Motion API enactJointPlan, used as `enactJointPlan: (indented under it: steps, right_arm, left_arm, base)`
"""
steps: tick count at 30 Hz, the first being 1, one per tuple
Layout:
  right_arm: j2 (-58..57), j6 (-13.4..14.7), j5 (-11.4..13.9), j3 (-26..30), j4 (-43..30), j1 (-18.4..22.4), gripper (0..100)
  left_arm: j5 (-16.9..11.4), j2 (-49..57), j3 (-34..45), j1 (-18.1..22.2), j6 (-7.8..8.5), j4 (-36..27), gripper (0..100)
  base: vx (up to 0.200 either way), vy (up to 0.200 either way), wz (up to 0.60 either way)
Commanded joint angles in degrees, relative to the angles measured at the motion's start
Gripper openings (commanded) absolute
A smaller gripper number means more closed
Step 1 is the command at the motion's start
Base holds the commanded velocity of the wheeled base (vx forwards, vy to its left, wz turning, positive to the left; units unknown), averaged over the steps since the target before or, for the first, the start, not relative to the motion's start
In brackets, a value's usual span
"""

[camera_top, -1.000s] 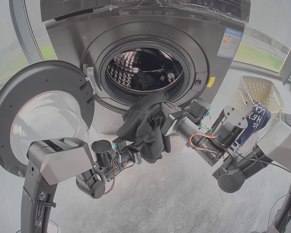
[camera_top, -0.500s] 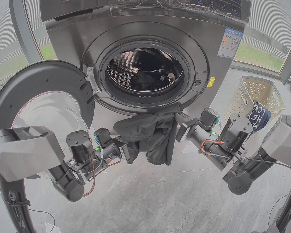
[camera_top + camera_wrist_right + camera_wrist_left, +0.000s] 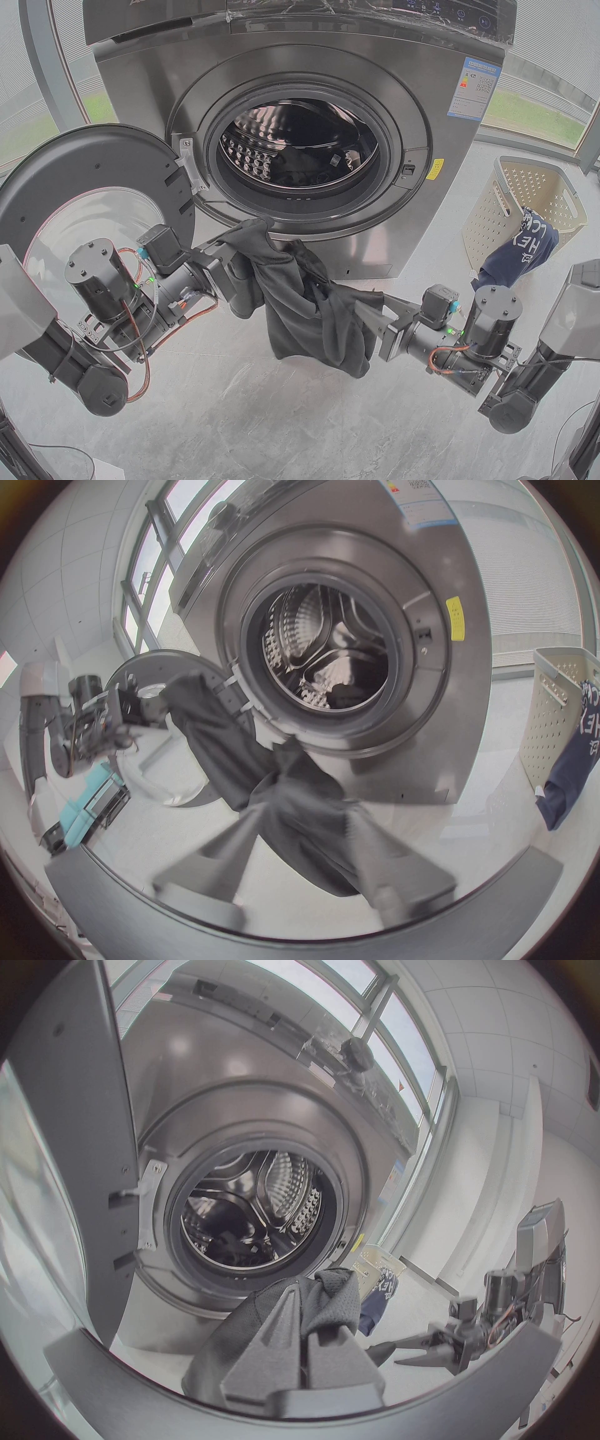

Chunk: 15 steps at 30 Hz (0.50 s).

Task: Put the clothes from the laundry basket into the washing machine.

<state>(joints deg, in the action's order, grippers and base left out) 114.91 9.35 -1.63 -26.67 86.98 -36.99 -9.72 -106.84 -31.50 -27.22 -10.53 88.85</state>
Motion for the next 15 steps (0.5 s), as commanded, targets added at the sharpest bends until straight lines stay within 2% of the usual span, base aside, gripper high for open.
enactJointPlan:
  steps: [1, 7, 9, 10, 15]
  right_arm:
    - [0.8, -0.2, 1.6, 4.5, 0.3, -1.8, 100]
    - [1.7, -0.3, 2.5, 5.3, 1.4, -3.0, 100]
    - [1.7, -0.3, 2.5, 4.7, 1.4, -3.2, 100]
    - [1.8, -0.2, 2.4, 3.8, 1.4, -3.0, 100]
    - [2.6, 0.2, 2.2, -0.6, 1.4, -1.8, 100]
  left_arm:
    - [-0.3, 3.6, -0.9, -0.6, -0.01, 0.1, 0]
    - [-1.1, 6.5, -0.6, -1.7, 0.07, 0.2, 0]
    - [-2.1, 7.6, -0.3, -2.3, 0.16, 0.2, 0]
    - [-3.1, 8.8, -0.1, -2.9, 0.16, 0.2, 0]
    - [-4.4, 10.6, 0.2, -3.6, 0.16, 0.2, 0]
  base:
    - [0.0, 0.0, 0.0]
    - [0.0, 0.0, 0.0]
    - [0.0, 0.0, 0.0]
    - [0.0, 0.0, 0.0]
    - [0.0, 0.0, 0.0]
